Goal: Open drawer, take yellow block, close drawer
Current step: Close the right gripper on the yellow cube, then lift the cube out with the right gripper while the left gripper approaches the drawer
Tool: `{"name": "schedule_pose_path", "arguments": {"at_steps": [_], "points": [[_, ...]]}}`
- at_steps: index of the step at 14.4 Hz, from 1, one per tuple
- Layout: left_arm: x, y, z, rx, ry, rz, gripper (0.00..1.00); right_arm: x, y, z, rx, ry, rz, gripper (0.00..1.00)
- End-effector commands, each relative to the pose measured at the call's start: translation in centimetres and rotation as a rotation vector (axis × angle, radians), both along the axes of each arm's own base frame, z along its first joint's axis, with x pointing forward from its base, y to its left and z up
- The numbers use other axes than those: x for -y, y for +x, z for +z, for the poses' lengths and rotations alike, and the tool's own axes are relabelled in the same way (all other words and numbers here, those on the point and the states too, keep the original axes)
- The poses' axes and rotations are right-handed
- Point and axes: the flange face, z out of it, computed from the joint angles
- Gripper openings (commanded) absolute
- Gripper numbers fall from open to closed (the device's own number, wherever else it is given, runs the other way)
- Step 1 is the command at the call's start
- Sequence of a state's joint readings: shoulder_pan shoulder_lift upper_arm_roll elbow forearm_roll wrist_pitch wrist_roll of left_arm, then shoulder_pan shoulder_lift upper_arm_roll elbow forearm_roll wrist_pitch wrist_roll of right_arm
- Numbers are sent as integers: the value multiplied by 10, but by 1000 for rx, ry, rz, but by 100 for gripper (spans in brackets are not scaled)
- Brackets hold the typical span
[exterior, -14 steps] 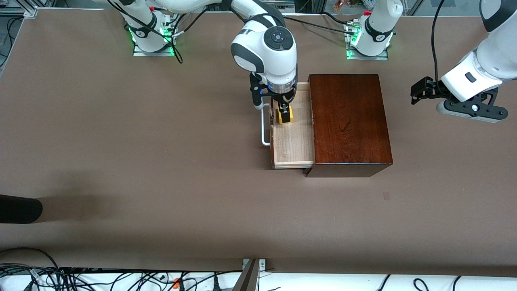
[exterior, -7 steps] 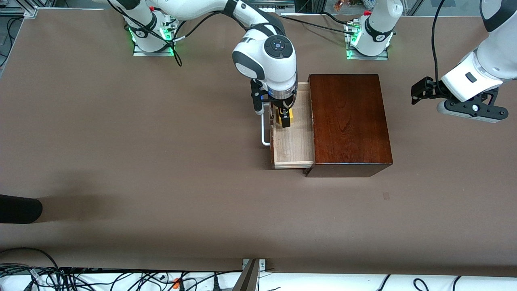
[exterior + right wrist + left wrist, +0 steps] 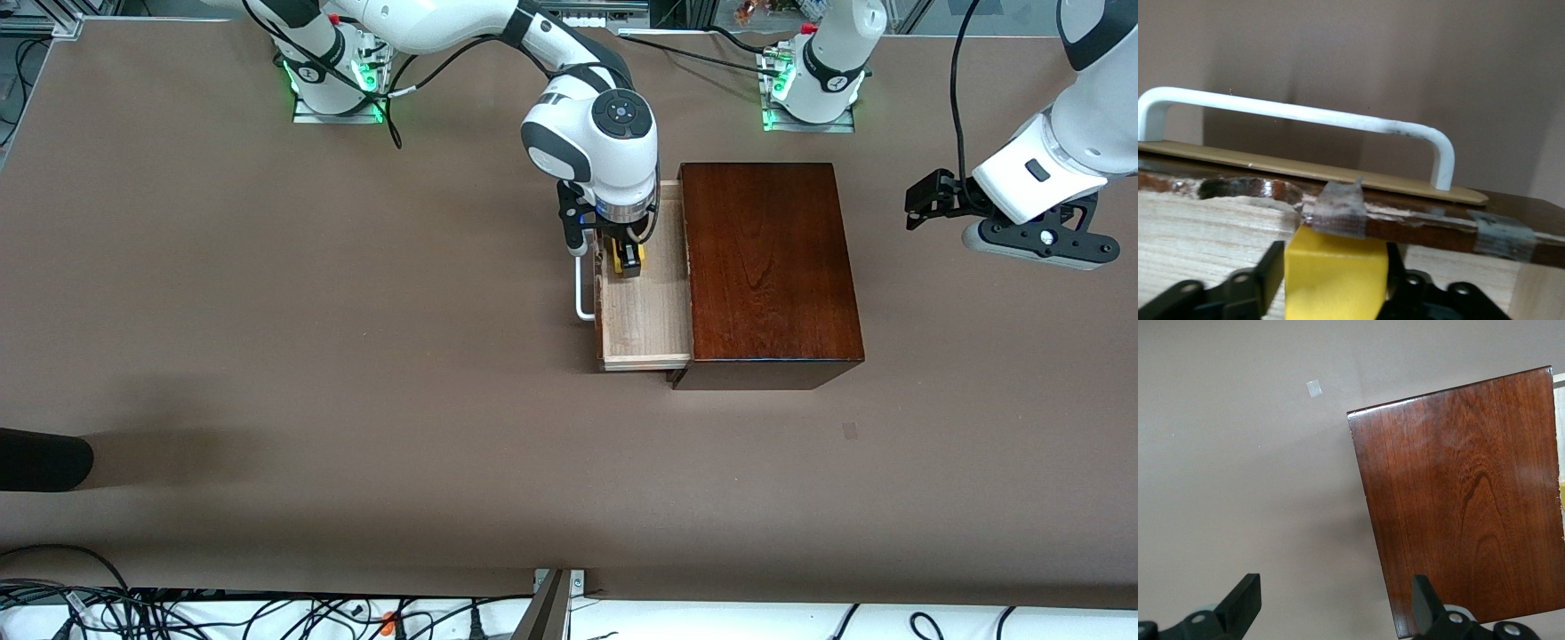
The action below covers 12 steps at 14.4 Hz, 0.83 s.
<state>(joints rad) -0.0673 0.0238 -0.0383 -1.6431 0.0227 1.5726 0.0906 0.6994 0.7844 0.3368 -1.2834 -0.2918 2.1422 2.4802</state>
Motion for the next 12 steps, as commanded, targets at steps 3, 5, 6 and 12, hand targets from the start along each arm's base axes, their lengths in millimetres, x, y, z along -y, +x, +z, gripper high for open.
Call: {"name": "schedule_pose_path", "arguments": {"at_steps": [3,5,6,12], "points": [[-2,4,5,-8,-10,-3,100,-4,3,59,10,-21,-17,0],[-2,3,4,-14,-7,-3,100,0,8,125,-20,-13,-20,0],[-1,3,5,-13,-7,-14,100,9,13,141,-44,-18,-16,0],[7,12,2,-34,-58,-227,100,123,55,222,-157,-54,374,0]]}}
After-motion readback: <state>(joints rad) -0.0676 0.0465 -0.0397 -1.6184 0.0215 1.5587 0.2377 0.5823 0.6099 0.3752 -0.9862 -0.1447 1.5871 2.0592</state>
